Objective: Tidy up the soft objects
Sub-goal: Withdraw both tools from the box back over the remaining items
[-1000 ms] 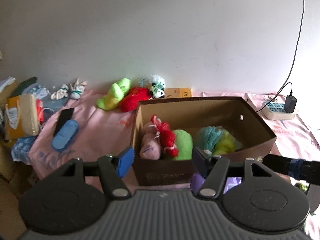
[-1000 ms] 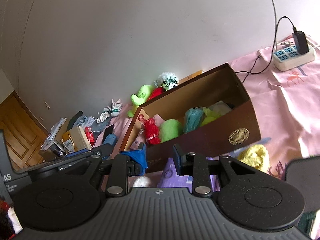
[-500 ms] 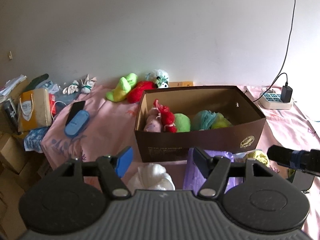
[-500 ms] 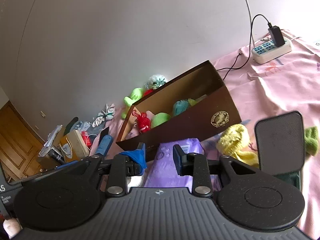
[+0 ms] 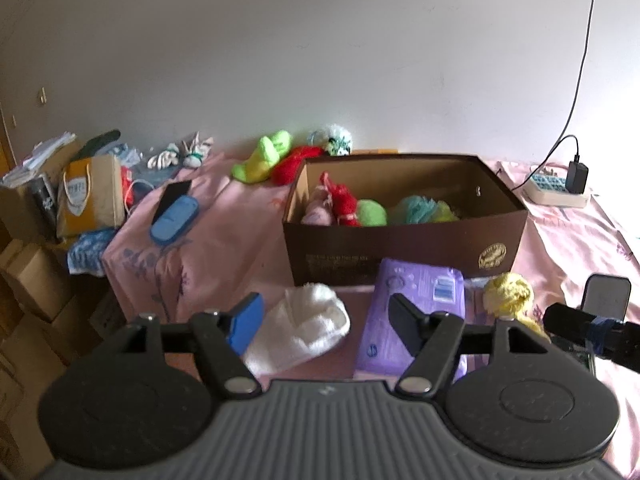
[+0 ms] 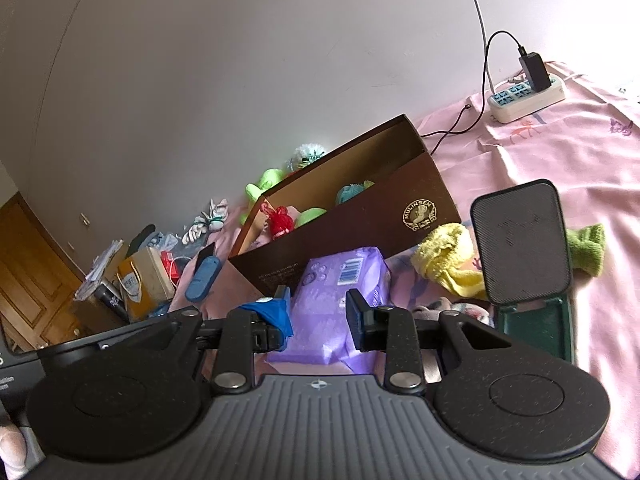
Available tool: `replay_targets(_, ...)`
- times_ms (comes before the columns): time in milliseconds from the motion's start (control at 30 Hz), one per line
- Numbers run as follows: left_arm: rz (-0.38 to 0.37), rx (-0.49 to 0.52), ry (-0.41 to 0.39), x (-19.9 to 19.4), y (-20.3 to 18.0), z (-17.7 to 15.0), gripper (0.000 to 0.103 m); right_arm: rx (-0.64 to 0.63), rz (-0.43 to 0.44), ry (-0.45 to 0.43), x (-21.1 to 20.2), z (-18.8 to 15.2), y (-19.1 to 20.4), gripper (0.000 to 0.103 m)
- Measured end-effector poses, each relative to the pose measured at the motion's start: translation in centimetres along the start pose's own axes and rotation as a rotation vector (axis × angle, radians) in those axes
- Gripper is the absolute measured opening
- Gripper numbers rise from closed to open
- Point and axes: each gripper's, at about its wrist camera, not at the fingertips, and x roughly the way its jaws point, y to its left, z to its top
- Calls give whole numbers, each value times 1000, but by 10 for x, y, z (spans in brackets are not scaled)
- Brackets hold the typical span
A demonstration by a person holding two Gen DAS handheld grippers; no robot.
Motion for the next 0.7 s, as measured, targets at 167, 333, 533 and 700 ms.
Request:
replay_targets(167, 18, 2, 17, -3, -4, -15, 71, -28, 0, 0, -9, -7, 2, 13)
replay_targets(333, 9, -10, 45, -6, -6, -30, 71, -70, -12, -2, -17, -15, 7, 13)
replay_targets(533, 5, 17, 56, -9, -13, -39, 71, -76, -26, -7, -25, -17, 3, 13)
replay_targets(700, 7, 49, 59, -8, -25, -41, 71, -54, -40, -5, -29, -21, -7, 14)
